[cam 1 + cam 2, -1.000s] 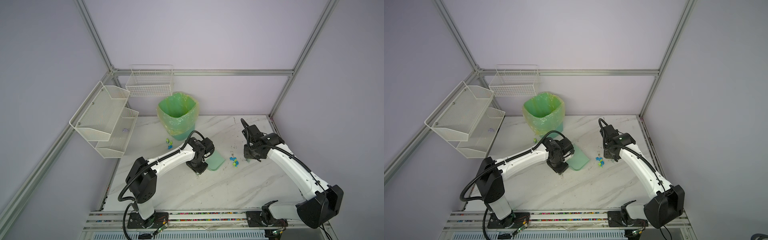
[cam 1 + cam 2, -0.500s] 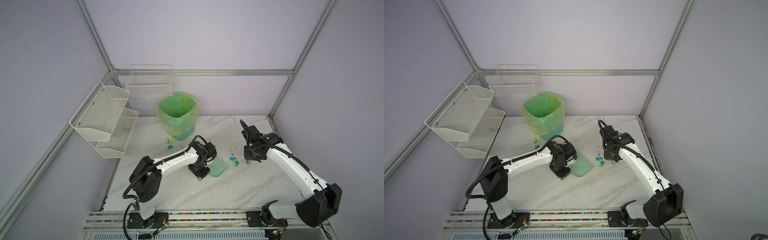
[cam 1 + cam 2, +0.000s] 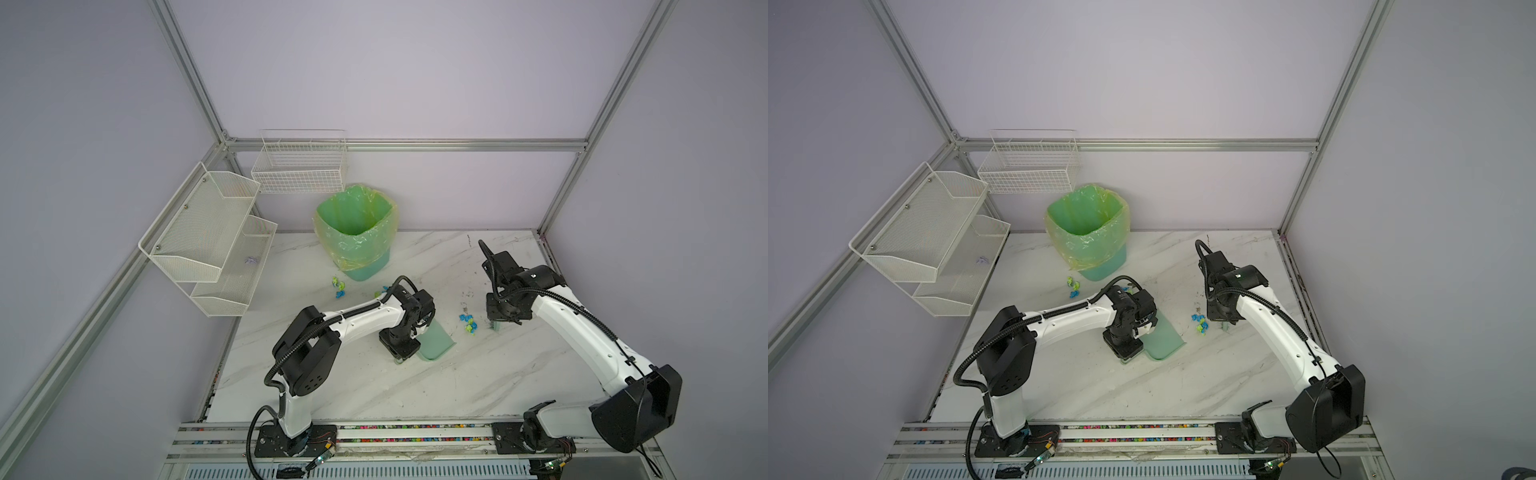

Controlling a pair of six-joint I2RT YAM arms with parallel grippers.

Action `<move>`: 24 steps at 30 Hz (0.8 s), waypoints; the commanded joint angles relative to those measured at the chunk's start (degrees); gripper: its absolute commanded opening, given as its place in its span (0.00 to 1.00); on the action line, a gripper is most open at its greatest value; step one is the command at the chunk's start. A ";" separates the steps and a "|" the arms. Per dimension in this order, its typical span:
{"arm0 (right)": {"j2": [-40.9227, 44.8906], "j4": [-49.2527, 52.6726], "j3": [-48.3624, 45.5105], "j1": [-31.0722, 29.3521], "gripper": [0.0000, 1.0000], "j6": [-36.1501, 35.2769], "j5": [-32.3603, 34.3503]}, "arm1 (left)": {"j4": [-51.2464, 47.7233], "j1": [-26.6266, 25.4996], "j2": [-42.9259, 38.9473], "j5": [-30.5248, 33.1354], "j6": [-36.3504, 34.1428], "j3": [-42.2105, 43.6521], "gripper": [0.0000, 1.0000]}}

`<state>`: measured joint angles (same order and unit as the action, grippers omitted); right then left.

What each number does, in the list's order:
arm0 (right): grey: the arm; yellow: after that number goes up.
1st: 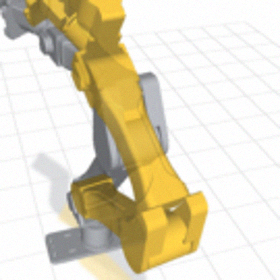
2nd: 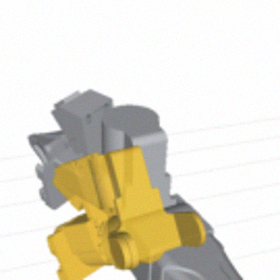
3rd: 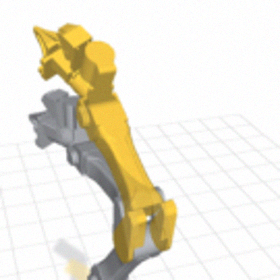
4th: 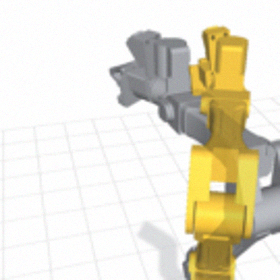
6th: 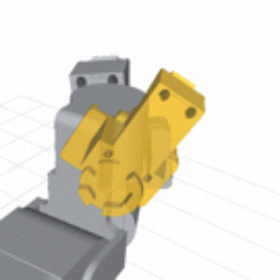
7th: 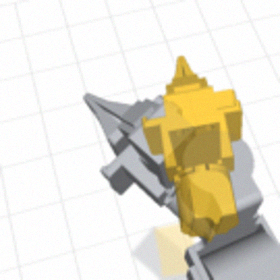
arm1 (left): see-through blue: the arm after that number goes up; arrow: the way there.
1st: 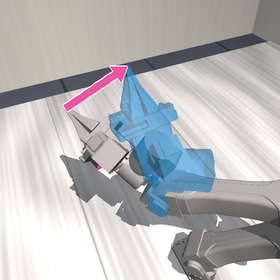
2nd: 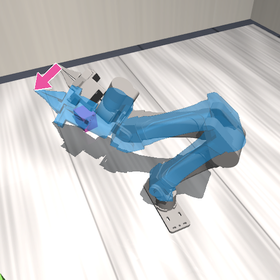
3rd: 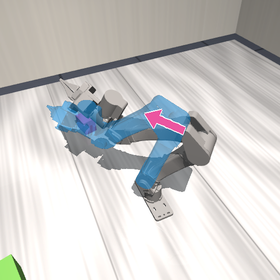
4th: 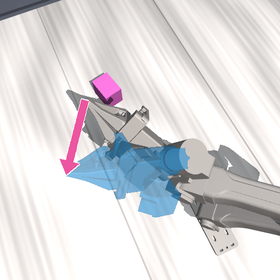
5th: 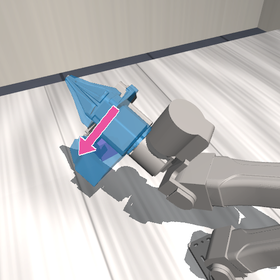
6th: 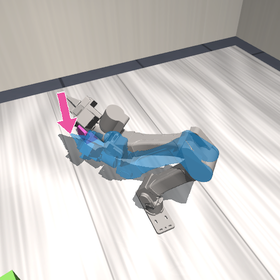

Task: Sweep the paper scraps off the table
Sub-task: 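Lower the brush beside the scraps with the right gripper while the left holds the dustpan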

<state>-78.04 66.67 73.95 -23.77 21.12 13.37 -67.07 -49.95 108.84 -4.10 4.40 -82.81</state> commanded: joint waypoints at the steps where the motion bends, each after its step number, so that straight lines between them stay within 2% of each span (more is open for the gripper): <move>1: -0.27 0.82 -0.08 0.13 0.00 -0.36 -0.08 | -0.25 0.03 0.78 -1.38 -2.24 -4.59 0.00; 11: -0.01 -1.26 -1.20 0.15 0.00 -0.32 -3.55 | -1.02 0.55 3.67 -2.46 -2.93 -8.07 0.00; 24: -0.09 -4.05 -0.52 -0.02 0.00 -1.28 -12.07 | -2.53 0.74 6.90 -4.51 -3.48 -11.32 0.00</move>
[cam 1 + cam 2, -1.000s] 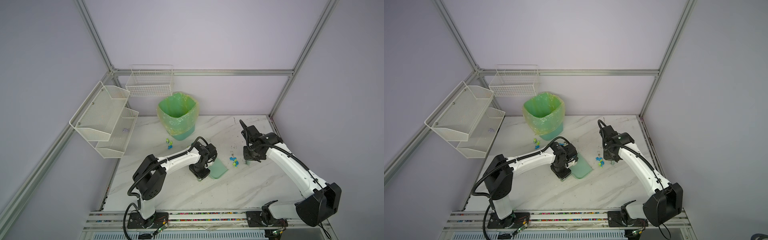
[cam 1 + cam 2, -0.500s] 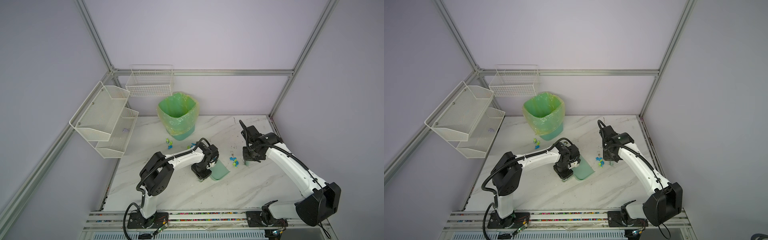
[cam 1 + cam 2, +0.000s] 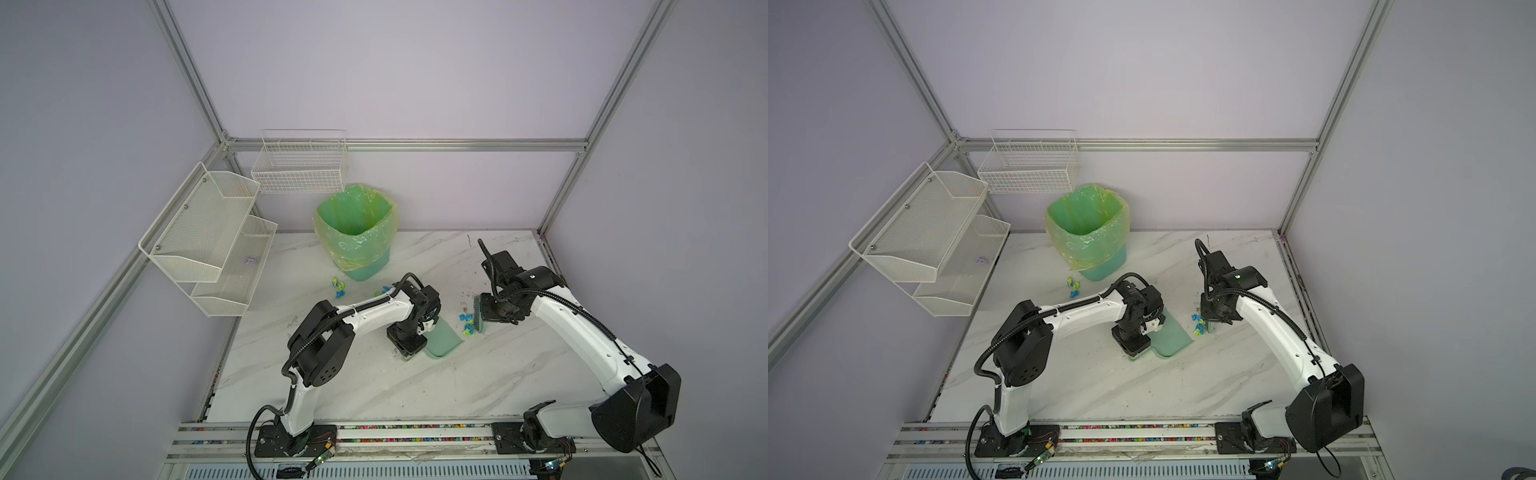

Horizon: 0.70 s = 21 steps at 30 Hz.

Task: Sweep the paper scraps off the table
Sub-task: 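Lower the brush beside the scraps with the right gripper while the left holds the dustpan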

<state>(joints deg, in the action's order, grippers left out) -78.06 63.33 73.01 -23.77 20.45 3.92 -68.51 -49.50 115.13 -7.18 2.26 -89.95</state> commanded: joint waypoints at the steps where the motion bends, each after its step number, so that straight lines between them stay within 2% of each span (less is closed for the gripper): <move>1: -0.07 -1.05 0.22 -0.07 0.00 -0.64 -3.00 | -1.14 0.28 0.83 -1.29 -1.23 -4.25 0.00; 15: 2.17 -7.66 3.98 -7.53 0.00 5.22 -14.85 | -1.26 0.28 1.50 -1.78 -0.94 -4.10 0.00; 21: 3.61 -6.97 6.10 -7.52 0.00 7.27 -12.68 | -1.41 0.41 1.50 -1.66 -0.73 -4.05 0.00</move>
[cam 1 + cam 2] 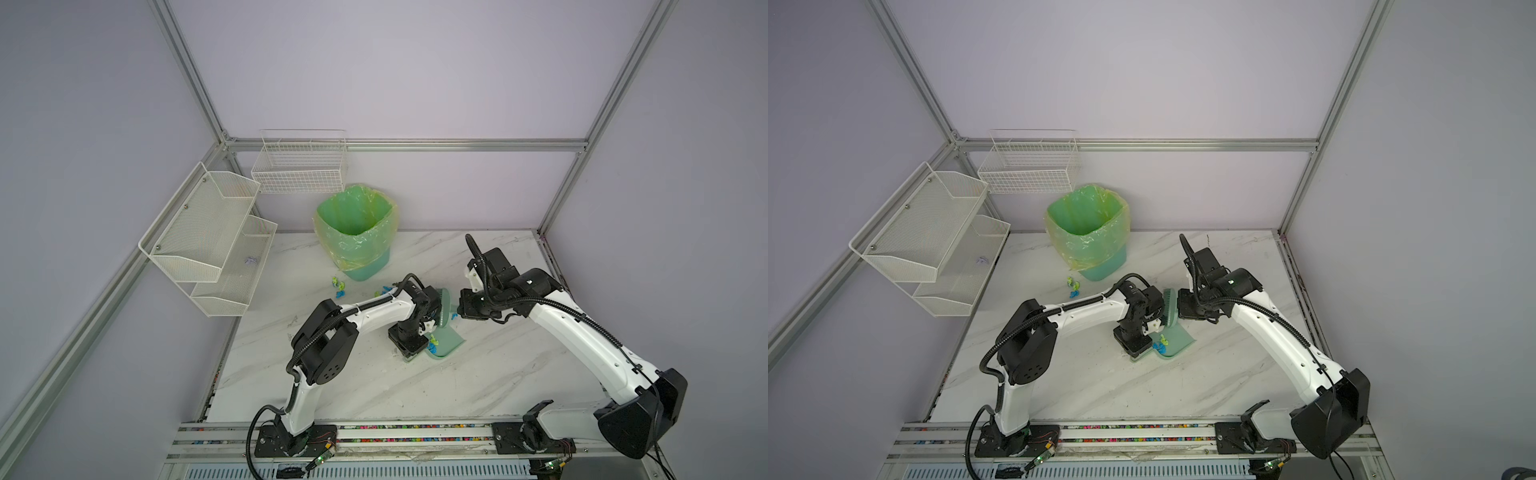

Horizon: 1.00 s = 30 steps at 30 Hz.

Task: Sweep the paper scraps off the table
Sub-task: 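Lower the brush beside the scraps with the right gripper while the left holds the dustpan, then sweep the scraps into the dustpan with the right gripper's brush while the left holds it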

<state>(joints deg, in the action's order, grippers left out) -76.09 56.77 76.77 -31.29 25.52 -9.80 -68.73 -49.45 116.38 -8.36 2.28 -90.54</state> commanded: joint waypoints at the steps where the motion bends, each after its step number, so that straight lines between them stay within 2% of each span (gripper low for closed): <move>1: 1.48 0.24 3.08 -0.01 0.00 2.26 3.03 | -1.23 0.34 0.30 -0.48 -0.85 -3.50 0.00; 9: -0.84 2.88 7.42 0.50 0.00 0.92 12.02 | -0.90 0.68 -0.42 -0.42 -0.70 -2.35 0.00; 19: -8.30 3.56 10.51 2.36 0.00 -5.34 21.08 | -0.89 1.90 -1.49 0.03 -0.37 -1.94 0.00; 24: -11.37 2.57 9.72 2.36 0.00 -7.63 21.37 | -0.96 2.21 -1.35 -0.42 -0.28 -1.98 0.00; 30: -12.88 0.95 7.93 2.34 0.00 -7.93 16.50 | -1.04 2.64 -1.22 -0.77 -0.33 -2.18 0.00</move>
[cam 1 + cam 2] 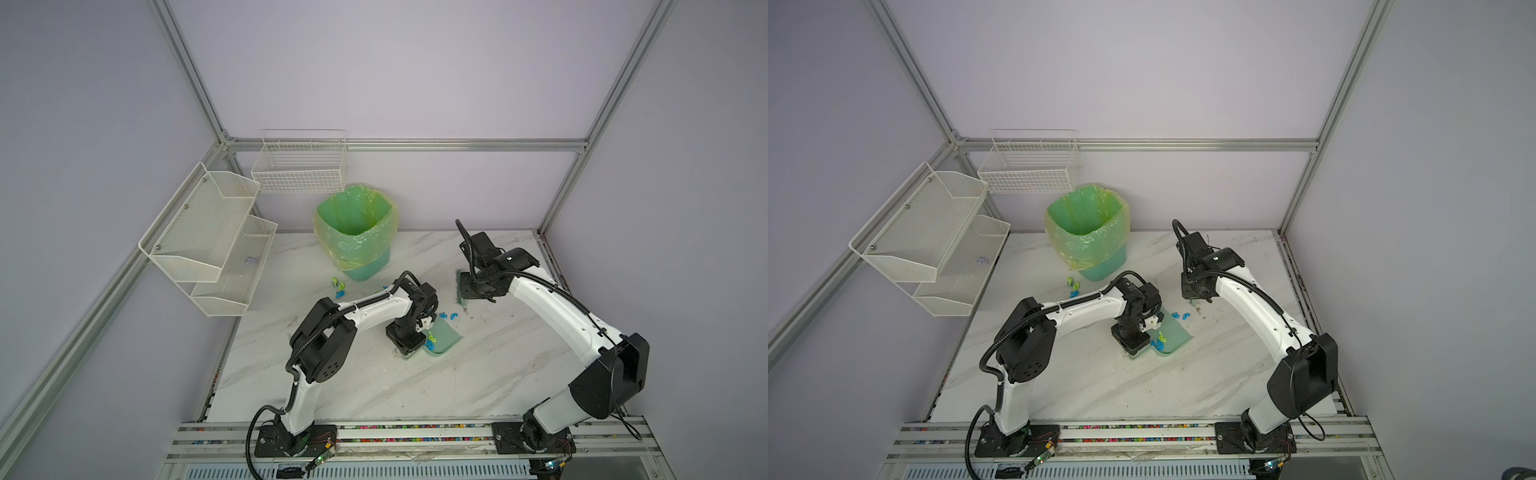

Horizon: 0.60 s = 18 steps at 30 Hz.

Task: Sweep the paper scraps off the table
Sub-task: 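Sweep the scraps into the dustpan with the right gripper's brush while the left holds it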

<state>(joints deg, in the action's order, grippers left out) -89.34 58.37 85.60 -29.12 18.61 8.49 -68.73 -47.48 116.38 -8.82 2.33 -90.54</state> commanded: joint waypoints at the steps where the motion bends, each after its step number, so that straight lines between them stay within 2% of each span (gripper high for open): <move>1: 0.58 -2.49 -1.52 0.18 0.00 -0.99 -3.04 | -1.03 0.77 -1.13 -0.33 -0.37 -2.35 0.00; 10: 4.54 -4.87 -6.56 -1.77 0.00 0.92 -14.05 | -0.98 1.53 -0.54 -0.48 -0.25 -2.54 0.00; 13: 5.03 -5.71 -7.90 -3.53 0.00 0.87 -21.37 | -1.12 1.73 -0.09 -0.24 -0.22 -2.97 0.00; 18: 8.12 -4.71 -4.58 -4.89 0.00 3.18 -19.63 | -1.15 1.80 0.04 0.01 -0.16 -2.97 0.00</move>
<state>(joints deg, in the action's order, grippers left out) -84.58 53.89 78.43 -33.80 19.90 -9.50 -69.14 -46.11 116.38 -8.99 2.33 -90.54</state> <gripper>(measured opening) 0.108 0.049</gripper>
